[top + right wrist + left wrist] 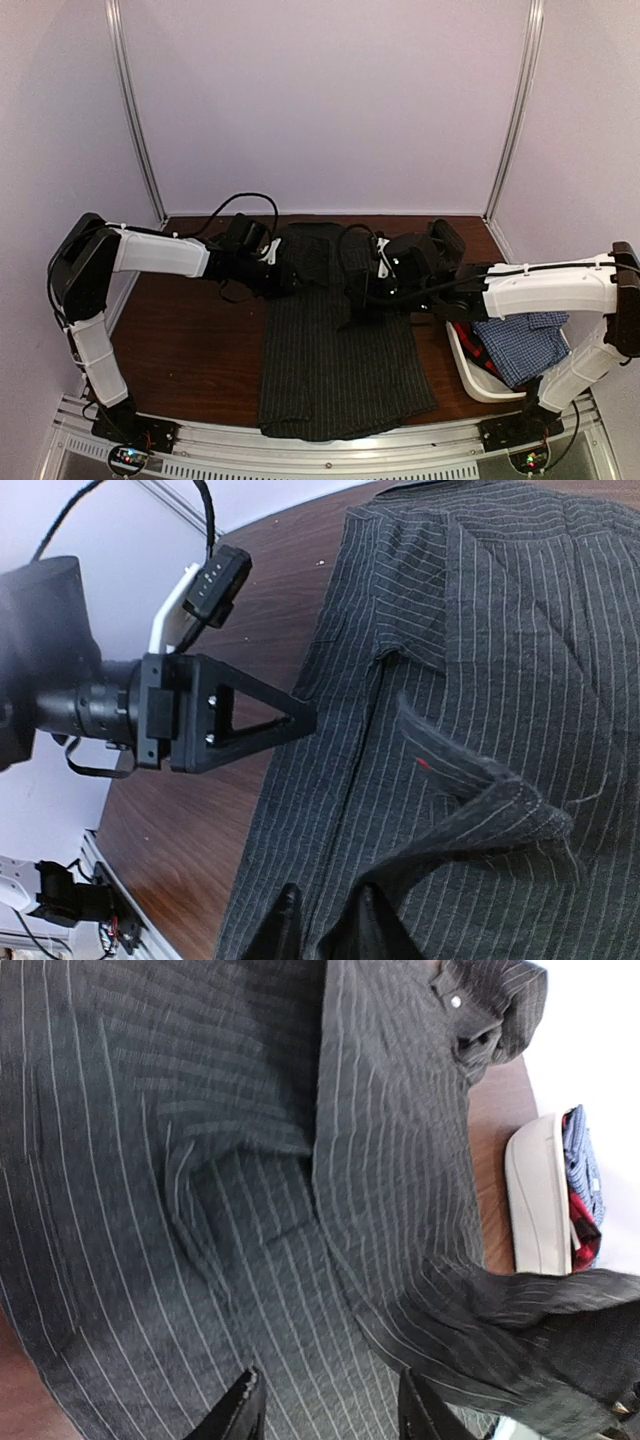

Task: Fold and stack the long sleeve shirts
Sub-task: Place the sleeve at the center of the board.

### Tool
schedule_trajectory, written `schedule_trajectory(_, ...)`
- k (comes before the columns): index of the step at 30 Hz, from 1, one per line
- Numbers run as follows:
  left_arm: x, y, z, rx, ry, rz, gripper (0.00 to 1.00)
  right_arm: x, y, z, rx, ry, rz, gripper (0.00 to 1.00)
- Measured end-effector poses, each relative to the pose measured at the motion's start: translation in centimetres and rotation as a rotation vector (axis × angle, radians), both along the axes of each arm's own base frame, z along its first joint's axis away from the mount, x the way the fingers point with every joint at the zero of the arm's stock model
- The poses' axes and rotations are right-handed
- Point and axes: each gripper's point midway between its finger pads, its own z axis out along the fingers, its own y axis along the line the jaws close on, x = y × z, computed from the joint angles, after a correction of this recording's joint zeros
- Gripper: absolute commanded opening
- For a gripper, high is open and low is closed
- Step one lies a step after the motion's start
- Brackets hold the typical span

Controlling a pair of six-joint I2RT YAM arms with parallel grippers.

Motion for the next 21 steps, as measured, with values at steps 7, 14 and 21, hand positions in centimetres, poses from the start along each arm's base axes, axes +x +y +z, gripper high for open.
schedule_trajectory(7, -1.4, -0.2, -0.7, -0.011, 0.040, -0.038, 0.49, -2.3, -0.4, 1.2, -0.014, -0.037, 0.032, 0.59)
schedule_trajectory(14, -3.2, -1.7, -0.6, -0.024, 0.051, -0.097, 0.49, -1.5, -3.5, 0.0, -0.223, -0.075, 0.006, 0.63)
schedule_trajectory(21, -6.1, -4.4, -0.8, -0.006, 0.050, -0.187, 0.49, 0.7, -4.7, -4.4, -0.391, -0.045, 0.075, 0.70)
